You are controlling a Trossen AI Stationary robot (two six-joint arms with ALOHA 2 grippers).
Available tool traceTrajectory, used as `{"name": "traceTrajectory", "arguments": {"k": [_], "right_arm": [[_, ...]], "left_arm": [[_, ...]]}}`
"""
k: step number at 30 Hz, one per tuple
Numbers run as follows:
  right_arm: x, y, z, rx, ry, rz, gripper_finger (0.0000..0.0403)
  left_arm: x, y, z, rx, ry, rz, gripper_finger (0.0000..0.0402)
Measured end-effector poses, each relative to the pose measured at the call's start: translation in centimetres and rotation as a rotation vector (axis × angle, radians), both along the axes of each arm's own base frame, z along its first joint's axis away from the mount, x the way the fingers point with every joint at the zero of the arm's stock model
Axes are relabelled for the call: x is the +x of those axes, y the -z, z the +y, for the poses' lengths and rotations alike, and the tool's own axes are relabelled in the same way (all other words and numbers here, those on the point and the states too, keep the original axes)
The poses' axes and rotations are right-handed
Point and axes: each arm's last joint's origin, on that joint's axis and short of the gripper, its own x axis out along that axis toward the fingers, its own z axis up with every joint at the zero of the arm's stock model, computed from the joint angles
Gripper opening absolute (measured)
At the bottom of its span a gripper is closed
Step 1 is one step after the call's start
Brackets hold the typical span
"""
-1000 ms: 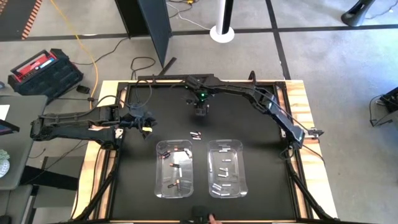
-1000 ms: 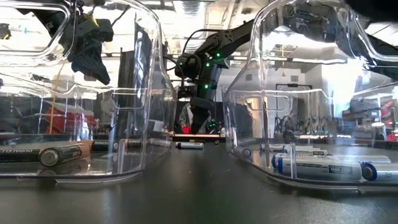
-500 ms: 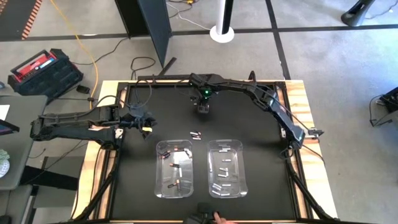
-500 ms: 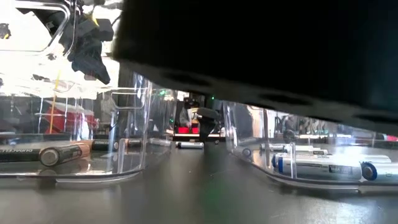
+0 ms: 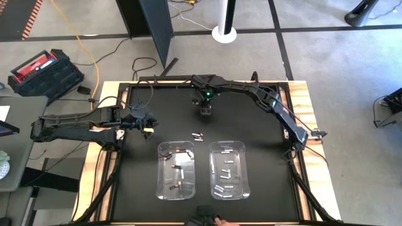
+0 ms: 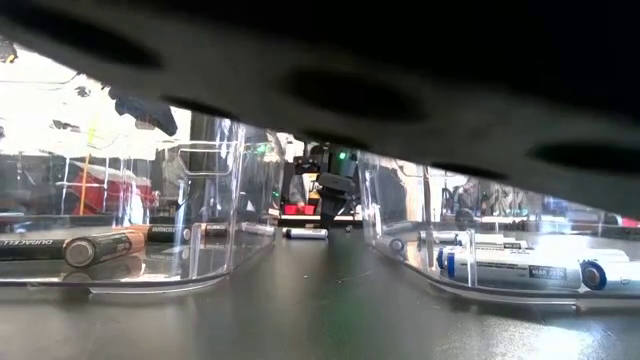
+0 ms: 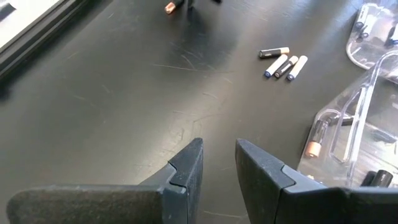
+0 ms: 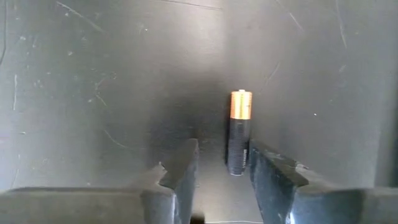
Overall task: Sort batteries
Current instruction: Put the black battery into the left transparent bin
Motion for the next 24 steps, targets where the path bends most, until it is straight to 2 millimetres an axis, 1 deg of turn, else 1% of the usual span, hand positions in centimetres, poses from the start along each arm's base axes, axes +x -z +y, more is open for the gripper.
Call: {"name": "traceTrajectory", "arguments": {"k": [6,8,15,20,24], "right_arm": [[0.06,0.02,0.0,0.001,0.004,-0.005,0.0096],[0.08,0.03,-0.05,0.002,0.005,-0.01,0.0086],[0.1,0.04,-0.05,0.006,0.01,-0.014,0.0083],[0.06,0.05,-0.03,0.022,0.06,-0.013,0.0082],[-0.5,-0.1,-0.11,0.043,0.092,0.024,0.0081]], "left_arm": [[0.0,-0.01,0.01,0.0,-0.004,-0.001,0.0091],[0.0,-0.01,0.01,0.001,-0.006,-0.001,0.0091],[0.0,-0.01,0.02,0.002,-0.007,-0.001,0.0091],[-0.01,-0.01,0.02,0.002,-0.007,-0.001,0.0091],[-0.01,0.0,0.01,0.002,-0.006,0.0,0.0091]]}}
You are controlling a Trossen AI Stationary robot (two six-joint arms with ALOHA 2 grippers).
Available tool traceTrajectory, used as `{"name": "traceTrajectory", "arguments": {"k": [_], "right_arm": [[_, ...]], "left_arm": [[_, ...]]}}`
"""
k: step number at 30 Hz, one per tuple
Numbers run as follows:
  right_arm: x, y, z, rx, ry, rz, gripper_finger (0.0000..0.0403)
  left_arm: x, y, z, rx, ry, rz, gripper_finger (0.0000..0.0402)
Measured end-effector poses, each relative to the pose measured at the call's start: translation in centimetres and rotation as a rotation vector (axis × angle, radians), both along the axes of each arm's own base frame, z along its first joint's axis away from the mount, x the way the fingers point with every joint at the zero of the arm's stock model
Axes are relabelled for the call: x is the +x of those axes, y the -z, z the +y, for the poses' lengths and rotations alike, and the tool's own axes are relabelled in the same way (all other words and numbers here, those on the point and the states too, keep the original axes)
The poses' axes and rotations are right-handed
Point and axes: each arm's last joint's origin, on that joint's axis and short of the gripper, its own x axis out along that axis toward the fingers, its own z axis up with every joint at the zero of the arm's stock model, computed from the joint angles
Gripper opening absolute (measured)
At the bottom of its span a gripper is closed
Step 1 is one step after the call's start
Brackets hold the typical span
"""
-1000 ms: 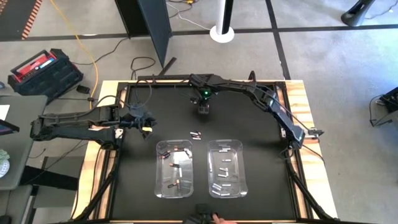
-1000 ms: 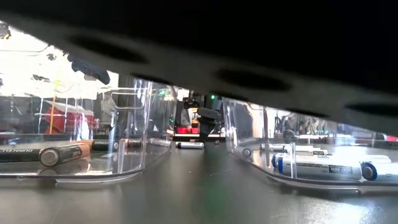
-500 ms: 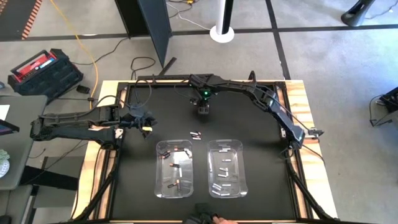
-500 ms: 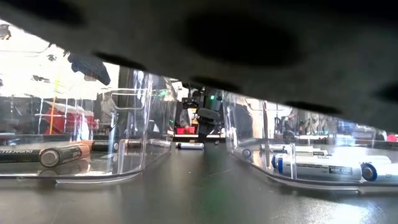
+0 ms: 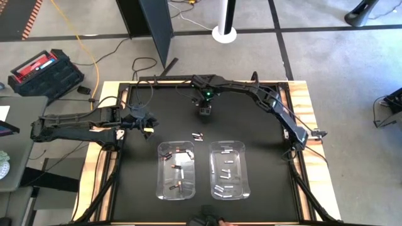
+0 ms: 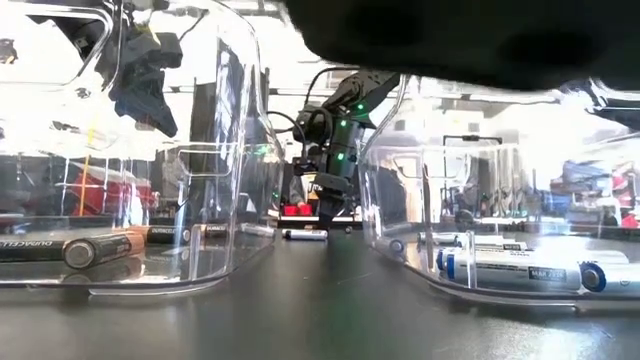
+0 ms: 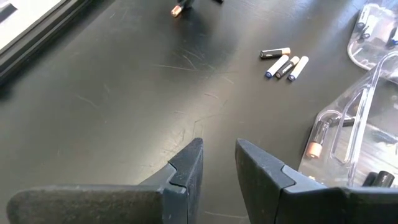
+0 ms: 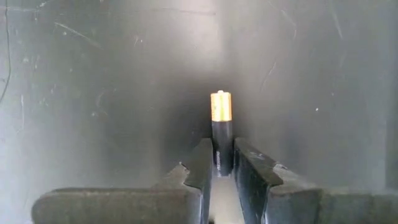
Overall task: Sort batteries
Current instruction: Put the black battery into the left transparent bin
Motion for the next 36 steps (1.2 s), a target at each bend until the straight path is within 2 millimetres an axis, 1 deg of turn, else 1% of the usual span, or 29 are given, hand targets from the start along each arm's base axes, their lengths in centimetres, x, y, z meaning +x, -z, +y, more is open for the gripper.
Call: {"name": "traceTrajectory", "arguments": {"k": [5,14,18,22,26,29,33,36], "right_arm": [[-0.6,-0.2,0.0,0.026,0.029,0.034,0.0081],[-0.7,-0.4,0.0,0.034,0.051,0.038,0.0081],[-0.7,-1.1,0.0,0.039,0.045,0.056,0.0085],[-0.5,-2.7,0.0,0.035,0.042,0.049,0.0099],[-0.1,-4.5,-0.3,0.016,0.048,0.007,0.0131],[0.3,-5.2,-0.4,-0.008,0.041,-0.037,0.0168],[0.8,-5.0,-0.1,-0.035,-0.017,-0.056,0.0227],[1.4,-4.1,0.5,-0.061,-0.059,-0.088,0.0263]], "left_arm": [[0.0,0.0,0.0,0.01,0.011,0.005,0.0091],[0.0,0.0,0.0,0.012,0.013,0.007,0.0091],[0.0,0.0,0.0,0.012,0.013,0.007,0.0091],[0.0,0.0,0.0,0.012,0.013,0.007,0.0091],[0.0,0.0,0.0,0.012,0.013,0.008,0.0091],[0.0,0.0,0.0,0.012,0.013,0.008,0.0091],[0.0,0.0,0.0,0.013,0.012,0.008,0.0091],[0.0,0.0,0.0,0.014,0.011,0.008,0.0091]]}}
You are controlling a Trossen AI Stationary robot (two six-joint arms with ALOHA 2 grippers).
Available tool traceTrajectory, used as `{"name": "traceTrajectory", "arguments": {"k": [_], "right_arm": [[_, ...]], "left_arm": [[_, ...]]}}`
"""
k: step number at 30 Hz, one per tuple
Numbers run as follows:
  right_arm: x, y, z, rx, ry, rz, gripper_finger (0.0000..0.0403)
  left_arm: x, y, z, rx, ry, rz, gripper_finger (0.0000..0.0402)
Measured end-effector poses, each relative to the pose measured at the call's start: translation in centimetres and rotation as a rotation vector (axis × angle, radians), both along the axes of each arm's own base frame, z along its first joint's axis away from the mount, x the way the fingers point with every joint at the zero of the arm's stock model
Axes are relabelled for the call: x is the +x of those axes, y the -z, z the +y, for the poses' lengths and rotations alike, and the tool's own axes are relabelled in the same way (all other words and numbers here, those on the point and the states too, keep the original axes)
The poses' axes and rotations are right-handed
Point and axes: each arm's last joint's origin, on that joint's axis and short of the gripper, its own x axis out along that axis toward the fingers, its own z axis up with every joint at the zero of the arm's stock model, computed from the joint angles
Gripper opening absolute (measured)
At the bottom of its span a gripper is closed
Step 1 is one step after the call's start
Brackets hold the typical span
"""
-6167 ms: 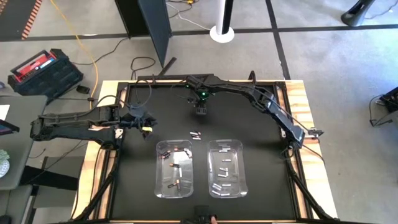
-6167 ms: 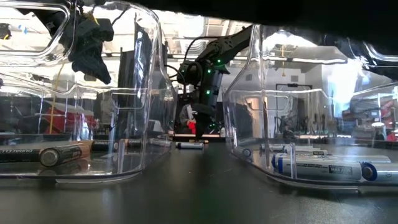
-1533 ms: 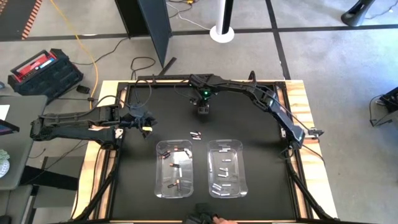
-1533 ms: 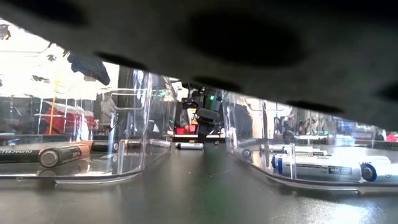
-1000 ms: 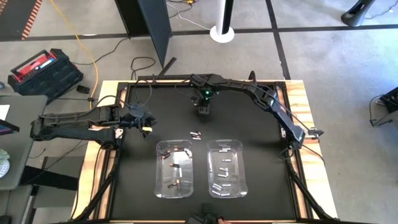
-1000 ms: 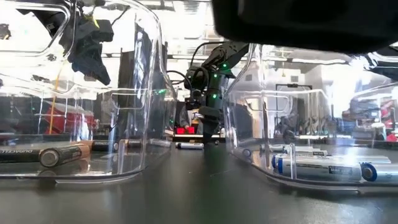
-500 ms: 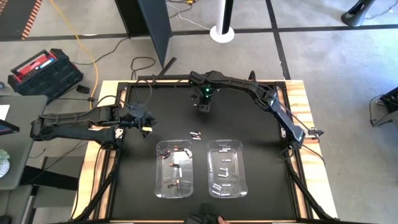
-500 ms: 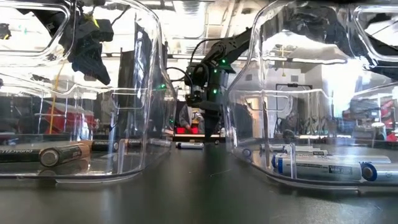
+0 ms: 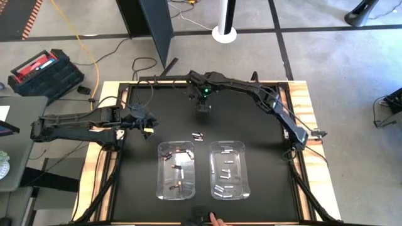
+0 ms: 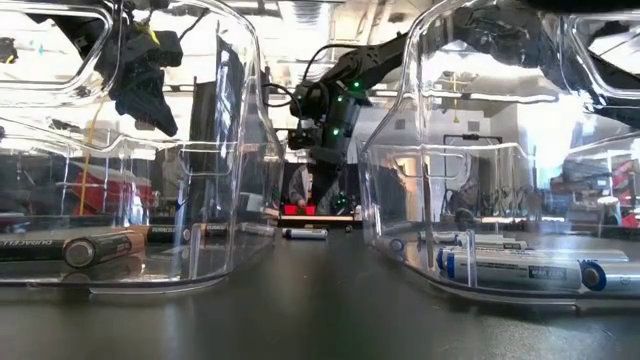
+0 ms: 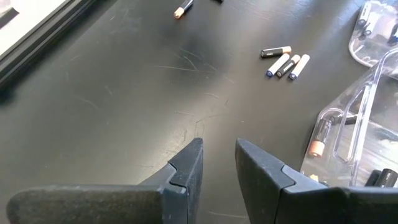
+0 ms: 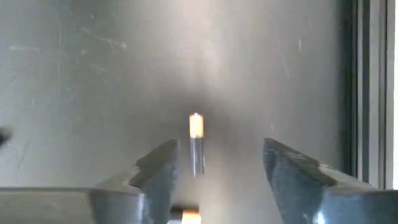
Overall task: Sort batteries
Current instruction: Put the black battery into the left transparent bin
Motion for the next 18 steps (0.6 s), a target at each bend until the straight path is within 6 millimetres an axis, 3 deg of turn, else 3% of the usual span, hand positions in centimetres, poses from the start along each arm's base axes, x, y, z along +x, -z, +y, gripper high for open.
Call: {"name": "traceTrajectory", "arguments": {"k": [7,11,18], "right_arm": [[1.3,1.2,1.1,-0.027,-0.062,-0.025,0.0282],[1.2,3.9,0.5,-0.007,-0.008,0.046,0.0282],[0.2,3.7,-1.0,-0.005,0.071,0.094,0.0281]], "left_arm": [[0.0,0.0,0.0,-0.002,-0.002,-0.001,0.0091],[0.0,0.0,0.0,-0.013,-0.014,-0.007,0.0091],[0.0,0.0,0.0,-0.029,-0.031,-0.018,0.0091]]}}
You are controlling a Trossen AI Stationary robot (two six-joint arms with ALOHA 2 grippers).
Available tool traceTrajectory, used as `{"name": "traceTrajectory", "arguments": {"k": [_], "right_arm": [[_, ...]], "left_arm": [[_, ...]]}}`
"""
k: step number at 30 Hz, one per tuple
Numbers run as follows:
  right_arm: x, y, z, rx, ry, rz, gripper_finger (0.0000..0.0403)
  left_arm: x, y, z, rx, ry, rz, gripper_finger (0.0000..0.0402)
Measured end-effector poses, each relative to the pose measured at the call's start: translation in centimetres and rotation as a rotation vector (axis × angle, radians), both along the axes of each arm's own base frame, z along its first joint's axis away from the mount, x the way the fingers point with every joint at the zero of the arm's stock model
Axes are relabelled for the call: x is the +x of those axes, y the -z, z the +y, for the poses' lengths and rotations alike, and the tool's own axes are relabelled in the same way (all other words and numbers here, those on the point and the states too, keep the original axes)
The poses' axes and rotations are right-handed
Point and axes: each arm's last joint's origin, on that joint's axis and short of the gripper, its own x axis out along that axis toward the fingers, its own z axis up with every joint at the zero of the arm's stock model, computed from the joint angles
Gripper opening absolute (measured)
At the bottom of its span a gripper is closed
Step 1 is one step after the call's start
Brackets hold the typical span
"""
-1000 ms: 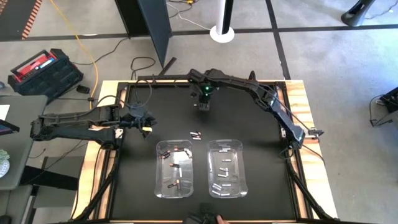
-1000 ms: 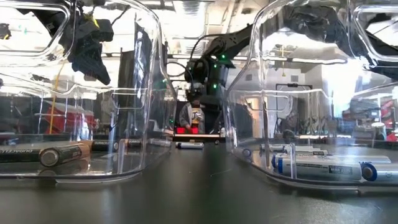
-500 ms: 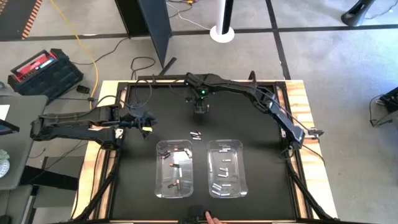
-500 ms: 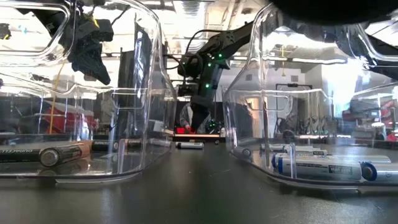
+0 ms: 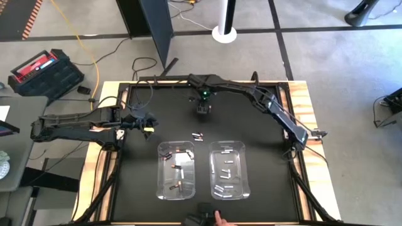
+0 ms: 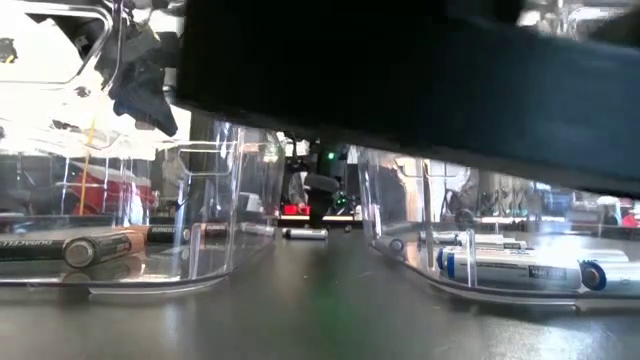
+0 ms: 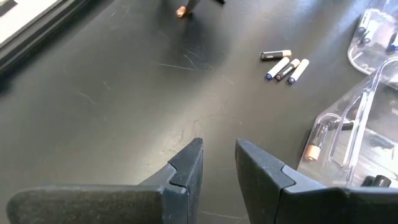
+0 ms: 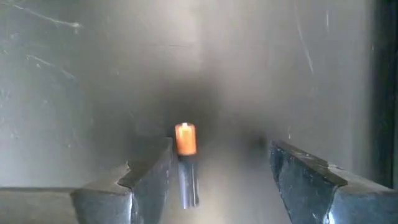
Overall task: Sort batteries
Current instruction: Put the black battery into the left transparent bin
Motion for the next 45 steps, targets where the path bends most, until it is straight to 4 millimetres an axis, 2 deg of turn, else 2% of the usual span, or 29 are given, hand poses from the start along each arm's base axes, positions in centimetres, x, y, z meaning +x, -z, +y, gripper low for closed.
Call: {"name": "traceTrajectory", "arguments": {"k": [4,7,15,19,45], "right_arm": [[-0.7,0.1,-0.5,0.048,0.011,0.019,0.0271],[-0.7,0.2,-0.4,0.049,-0.005,0.024,0.0248],[-0.2,0.2,0.8,0.04,-0.074,0.041,0.0146],[-0.2,0.2,0.7,0.039,-0.06,0.039,0.0096],[-0.4,0.0,0.5,0.051,-0.061,0.04,0.0061]], "left_arm": [[0.0,0.0,0.0,-0.002,-0.002,0.0,0.0091],[0.0,0.0,0.0,0.0,-0.001,0.0,0.0091],[0.0,0.0,0.0,0.0,-0.001,0.0,0.0091],[0.0,0.0,0.0,-0.008,-0.008,-0.004,0.0091],[0.0,0.0,0.0,-0.008,-0.008,-0.003,0.0091]]}}
